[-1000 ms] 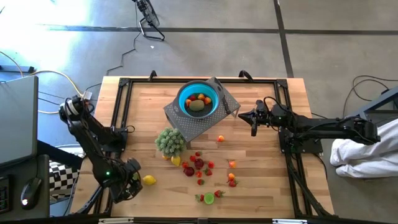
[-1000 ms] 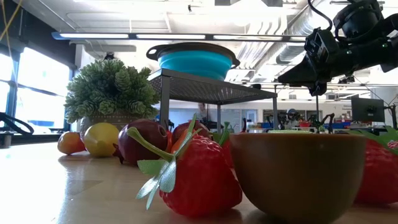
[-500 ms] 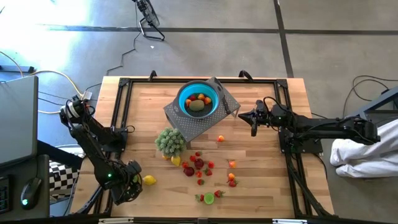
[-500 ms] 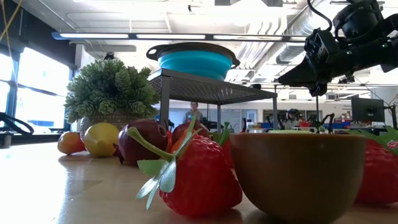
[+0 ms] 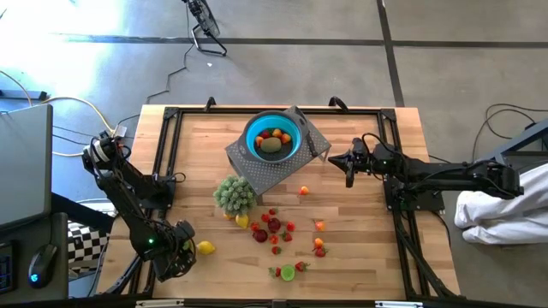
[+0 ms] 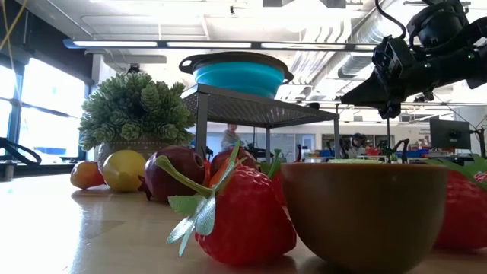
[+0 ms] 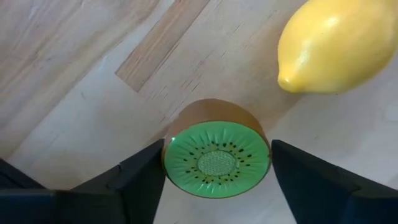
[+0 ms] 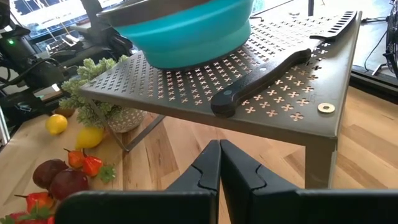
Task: Pick & Place Fruit
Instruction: Put the kiwi into the blue strainer bowl on the shelf
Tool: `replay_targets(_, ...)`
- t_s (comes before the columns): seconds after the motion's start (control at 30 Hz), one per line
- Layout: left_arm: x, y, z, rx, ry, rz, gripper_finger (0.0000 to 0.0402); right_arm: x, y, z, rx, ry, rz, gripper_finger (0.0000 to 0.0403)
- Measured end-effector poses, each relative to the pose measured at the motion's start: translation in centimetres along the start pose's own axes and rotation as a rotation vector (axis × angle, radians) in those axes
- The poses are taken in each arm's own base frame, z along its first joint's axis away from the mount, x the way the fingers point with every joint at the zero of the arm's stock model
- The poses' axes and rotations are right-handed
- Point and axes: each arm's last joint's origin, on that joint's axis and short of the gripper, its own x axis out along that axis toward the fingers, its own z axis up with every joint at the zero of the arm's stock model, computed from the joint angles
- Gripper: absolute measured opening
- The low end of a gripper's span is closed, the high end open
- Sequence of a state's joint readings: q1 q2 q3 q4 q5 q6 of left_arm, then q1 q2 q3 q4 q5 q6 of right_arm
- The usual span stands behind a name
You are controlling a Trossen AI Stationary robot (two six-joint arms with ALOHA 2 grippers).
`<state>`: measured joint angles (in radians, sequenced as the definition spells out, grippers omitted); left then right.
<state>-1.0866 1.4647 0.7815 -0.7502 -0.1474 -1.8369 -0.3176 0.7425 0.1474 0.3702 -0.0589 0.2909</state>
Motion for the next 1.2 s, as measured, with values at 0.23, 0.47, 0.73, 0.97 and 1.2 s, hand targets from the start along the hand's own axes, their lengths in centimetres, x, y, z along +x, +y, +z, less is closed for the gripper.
replay_targets(0.23,-0.02,0.11,0.04,0.001,-0.004,0.010,0.0231,0.00,-0.01,0.00,-0.004,0.000,-0.001,0.0002)
replay_targets(0.47,-0.02,0.10,0.03,0.001,-0.003,0.009,0.0238,0.00,-0.01,-0.01,-0.006,0.001,-0.001,0.0002)
replay_targets(0.73,-0.02,0.07,0.02,0.001,-0.002,0.007,0.0228,0.00,-0.01,-0.01,-0.007,0.001,-0.001,0.0002)
replay_targets(0.97,-0.02,0.07,0.03,0.001,-0.002,0.007,0.0226,0.00,0.00,-0.01,-0.007,0.001,-0.001,0.0003)
replay_targets(1.2,-0.05,0.18,0.06,0.013,-0.005,0.018,0.0224,0.00,-0.01,-0.01,-0.007,0.001,-0.001,0.0003)
